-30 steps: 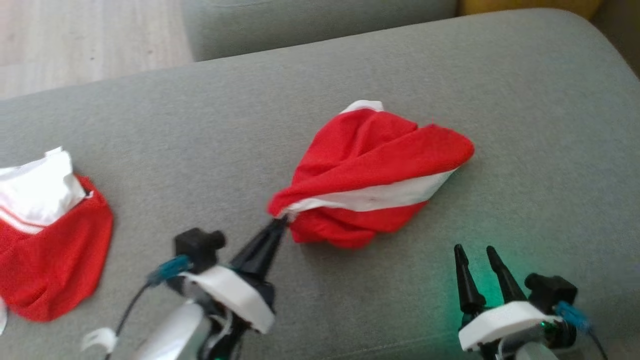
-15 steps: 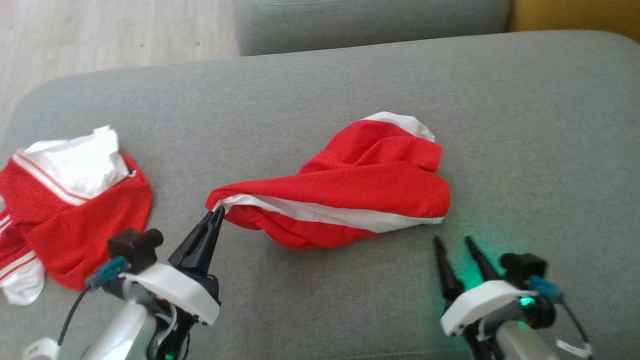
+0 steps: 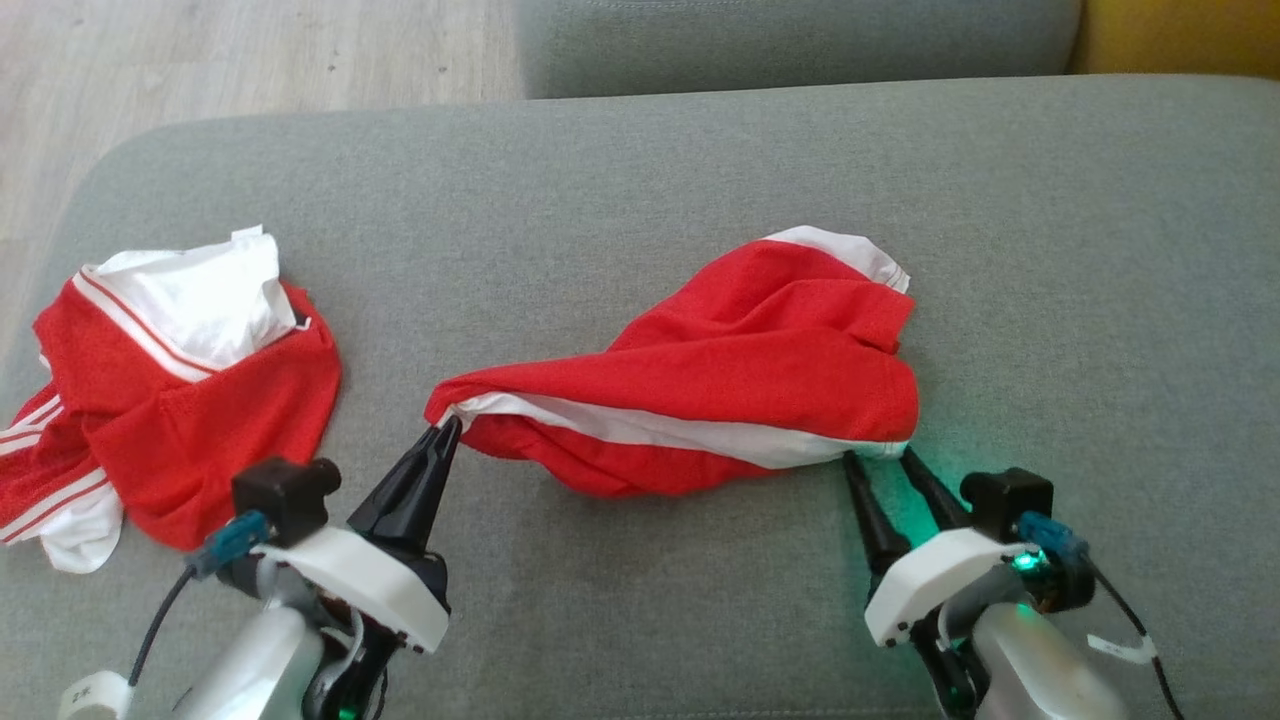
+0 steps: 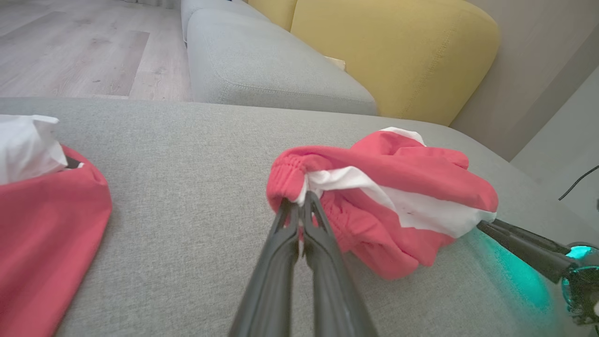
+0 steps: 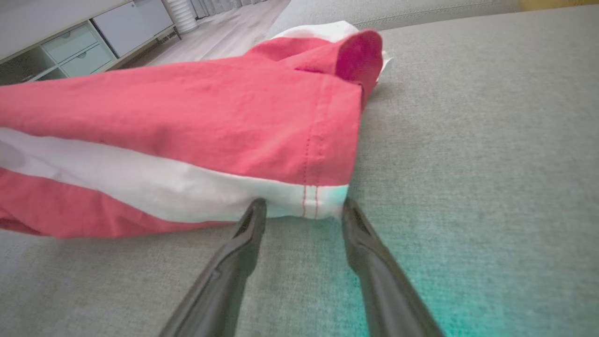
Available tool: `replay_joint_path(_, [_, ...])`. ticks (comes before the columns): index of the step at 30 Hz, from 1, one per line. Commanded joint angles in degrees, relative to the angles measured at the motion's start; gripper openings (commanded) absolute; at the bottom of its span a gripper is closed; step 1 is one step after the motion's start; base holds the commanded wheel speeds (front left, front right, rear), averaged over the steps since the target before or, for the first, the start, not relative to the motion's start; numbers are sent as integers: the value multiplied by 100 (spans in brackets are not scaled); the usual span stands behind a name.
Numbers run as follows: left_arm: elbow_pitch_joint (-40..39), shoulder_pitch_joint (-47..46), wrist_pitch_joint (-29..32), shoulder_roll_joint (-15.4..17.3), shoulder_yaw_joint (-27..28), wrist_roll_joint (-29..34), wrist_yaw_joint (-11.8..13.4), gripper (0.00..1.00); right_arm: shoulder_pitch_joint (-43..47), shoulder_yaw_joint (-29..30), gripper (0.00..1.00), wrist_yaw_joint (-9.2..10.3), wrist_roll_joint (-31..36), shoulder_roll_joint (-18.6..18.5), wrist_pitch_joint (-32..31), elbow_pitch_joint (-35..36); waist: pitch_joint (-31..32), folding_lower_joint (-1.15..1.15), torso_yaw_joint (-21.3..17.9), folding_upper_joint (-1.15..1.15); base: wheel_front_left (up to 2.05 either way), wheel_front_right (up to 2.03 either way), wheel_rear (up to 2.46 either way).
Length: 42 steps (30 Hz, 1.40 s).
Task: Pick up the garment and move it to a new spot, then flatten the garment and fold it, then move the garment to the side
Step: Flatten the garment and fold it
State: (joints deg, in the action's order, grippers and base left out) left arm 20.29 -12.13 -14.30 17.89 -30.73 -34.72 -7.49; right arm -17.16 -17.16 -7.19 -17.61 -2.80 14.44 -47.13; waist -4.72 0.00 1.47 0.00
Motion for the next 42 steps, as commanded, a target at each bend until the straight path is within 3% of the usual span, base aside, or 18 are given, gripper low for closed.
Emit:
replay_joint_path(1, [-140,-369,-70,125,213,-15,0,0,-221,-165,0,-30,-40,-8,56,99,7,0,7,0,0,0,0])
replay_joint_path(5, [-145,-398,-70,149,185,56,0,0,-271,-183,0,-30,-50,-8,56,203,70,0,-3,0,0,0,0])
replay_joint_path(10, [-355,-436,-70,381,149,429,0,0,-112,-12,0,-30,7,-110,56,1090,262,0,-94,0,0,0,0])
replay_joint_path(17, [-1245,-1016,-63,1162,-352,685,0,0,-298,330,0,-30,-362,-644,56,2673,411,0,-265,0,0,0,0])
replay_joint_path(22, [-1874,-2081,255,1818,-601,264,0,0,-1124,729,0,-30,-617,-1035,-71,2976,167,0,-349,0,0,0,0])
replay_joint_path(25, [-2076,-2936,441,2012,-777,-61,0,0,-1808,1040,0,-30,-689,-1148,-257,2857,-131,0,-365,0,0,0,0])
replay_joint_path(30, [-1886,-4550,492,1967,-1290,-558,0,0,-3096,1152,0,-30,-961,-1276,-536,2456,-803,0,-411,0,0,0,0])
replay_joint_path(36, [-1023,-6511,34,1438,-1872,-282,0,0,-4565,1115,0,-30,-885,-1606,-375,2061,-1641,0,-454,0,0,0,0])
replay_joint_path(42, [-707,-7421,-66,868,-1341,666,0,0,-5377,1212,0,-30,-747,-1828,-86,2086,-2158,0,-563,0,0,0,0])
